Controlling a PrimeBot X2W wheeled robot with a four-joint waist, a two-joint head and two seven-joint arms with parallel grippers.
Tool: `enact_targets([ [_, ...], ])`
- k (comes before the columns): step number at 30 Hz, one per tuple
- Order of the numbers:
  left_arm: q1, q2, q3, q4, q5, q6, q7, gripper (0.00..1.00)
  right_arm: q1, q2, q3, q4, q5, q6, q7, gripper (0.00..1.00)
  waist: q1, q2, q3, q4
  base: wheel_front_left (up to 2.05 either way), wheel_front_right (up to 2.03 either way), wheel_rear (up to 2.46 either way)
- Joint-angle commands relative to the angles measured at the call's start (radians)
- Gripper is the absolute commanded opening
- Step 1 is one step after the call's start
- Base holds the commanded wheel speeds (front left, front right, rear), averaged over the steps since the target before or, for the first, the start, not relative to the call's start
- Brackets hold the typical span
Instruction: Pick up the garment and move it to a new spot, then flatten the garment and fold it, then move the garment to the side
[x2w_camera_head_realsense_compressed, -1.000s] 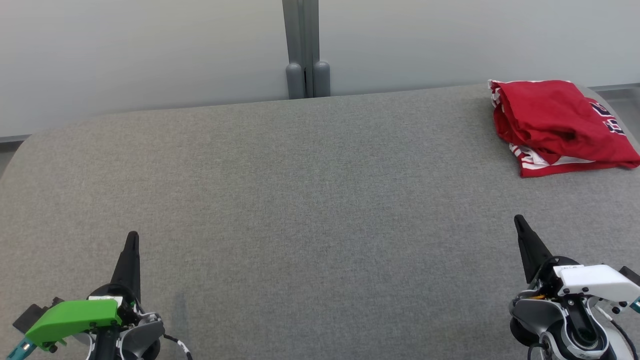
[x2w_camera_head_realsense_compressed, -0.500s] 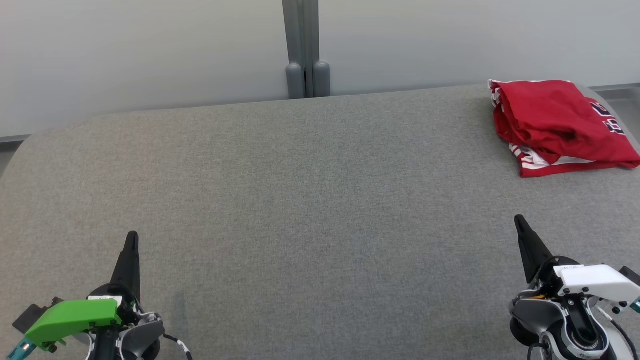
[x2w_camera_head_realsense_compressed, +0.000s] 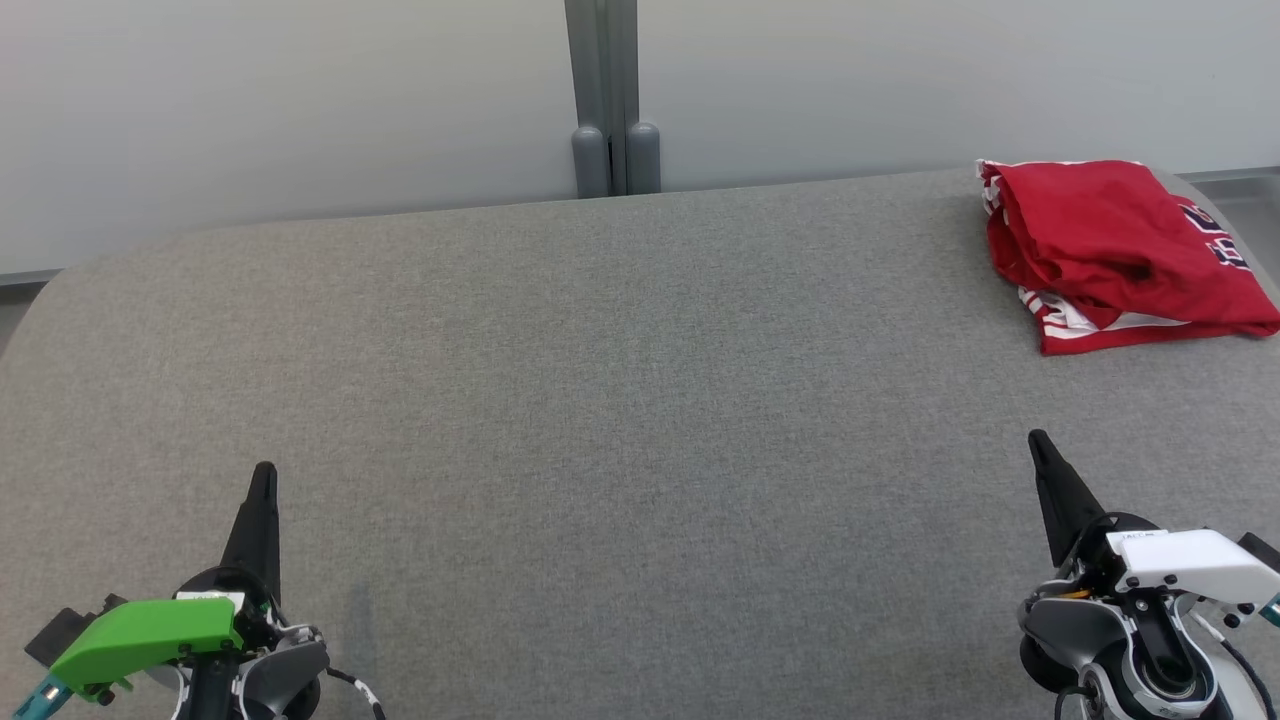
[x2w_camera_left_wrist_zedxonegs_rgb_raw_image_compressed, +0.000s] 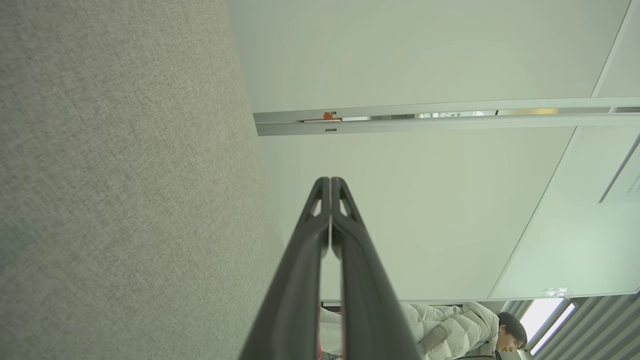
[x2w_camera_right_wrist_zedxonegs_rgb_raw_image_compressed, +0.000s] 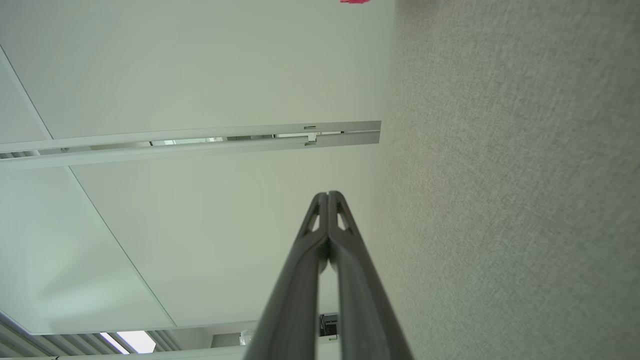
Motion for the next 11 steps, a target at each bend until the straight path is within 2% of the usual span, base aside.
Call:
enact_targets([
  [1,-0.015,0.002,0.005,0.0,0.005,-0.006,0.005,0.0,-0.007,-0.001,-0.002,0.002,-0.005,0.0,0.005,0.0,0.0,0.0,0.0,0.0,0.0,0.0,0.0],
  [11,-0.015,0.001,0.006,0.001,0.006,-0.006,0.004,0.0,-0.007,0.0,-0.004,0.002,-0.007,0.0,0.005,0.0,0.0,0.0,0.0,0.0,0.0,0.0,0.0],
])
